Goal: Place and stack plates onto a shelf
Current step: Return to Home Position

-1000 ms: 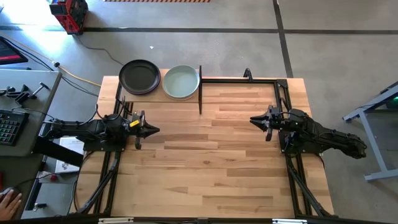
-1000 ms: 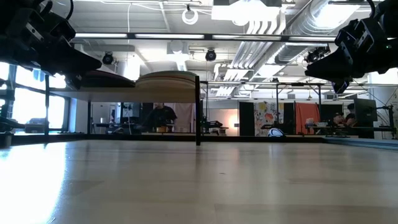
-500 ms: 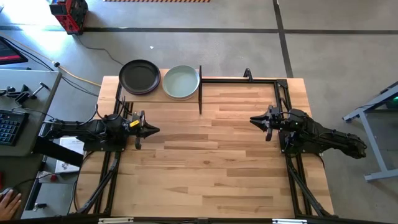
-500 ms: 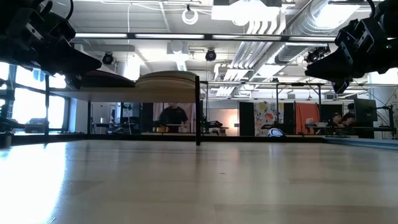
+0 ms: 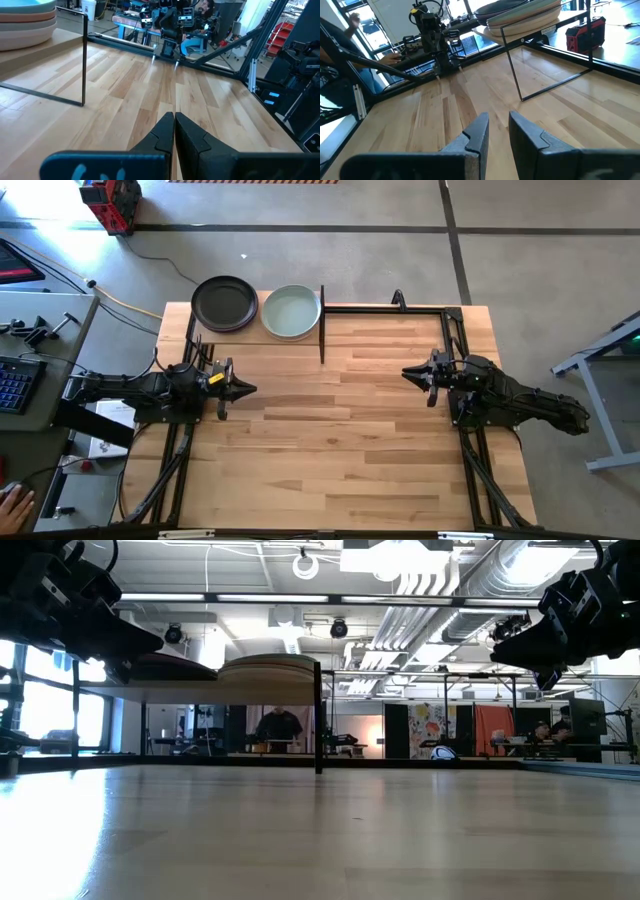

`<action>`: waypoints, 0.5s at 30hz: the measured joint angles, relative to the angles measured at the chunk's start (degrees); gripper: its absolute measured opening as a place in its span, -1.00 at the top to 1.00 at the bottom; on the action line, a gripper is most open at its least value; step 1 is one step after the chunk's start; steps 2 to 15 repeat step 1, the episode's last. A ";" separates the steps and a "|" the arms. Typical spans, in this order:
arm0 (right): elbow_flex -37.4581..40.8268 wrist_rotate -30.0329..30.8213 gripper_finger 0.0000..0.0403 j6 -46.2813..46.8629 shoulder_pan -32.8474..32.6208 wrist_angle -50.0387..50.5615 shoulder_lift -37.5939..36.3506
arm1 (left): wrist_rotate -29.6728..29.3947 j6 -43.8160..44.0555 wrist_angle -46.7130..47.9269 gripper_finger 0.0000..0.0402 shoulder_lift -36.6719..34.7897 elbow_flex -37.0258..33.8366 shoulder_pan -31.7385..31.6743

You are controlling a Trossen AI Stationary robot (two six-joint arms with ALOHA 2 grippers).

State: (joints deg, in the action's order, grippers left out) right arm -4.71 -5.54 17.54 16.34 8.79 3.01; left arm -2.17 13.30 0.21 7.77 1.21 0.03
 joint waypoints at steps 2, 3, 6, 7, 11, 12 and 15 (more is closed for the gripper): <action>0.00 0.00 0.71 -0.01 0.00 -0.01 0.00 | 0.00 0.00 0.02 0.98 0.00 0.00 0.00; 0.00 0.00 0.71 -0.01 0.00 -0.01 0.00 | 0.00 0.00 0.02 0.98 0.00 0.00 0.00; 0.00 0.00 0.71 -0.01 0.00 -0.01 0.00 | 0.00 0.00 0.02 0.98 0.00 0.00 0.00; 0.00 0.00 0.71 -0.01 0.00 -0.01 0.00 | 0.00 0.00 0.02 0.98 0.00 0.00 0.00; 0.00 0.00 0.71 -0.01 0.00 -0.01 0.00 | 0.00 0.00 0.02 0.98 0.00 0.00 0.00; 0.00 0.00 0.71 -0.01 0.00 -0.01 0.00 | 0.00 0.00 0.02 0.98 0.00 0.00 0.00; 0.00 0.00 0.71 -0.01 0.00 -0.01 0.00 | 0.00 0.00 0.02 0.98 0.00 0.00 0.00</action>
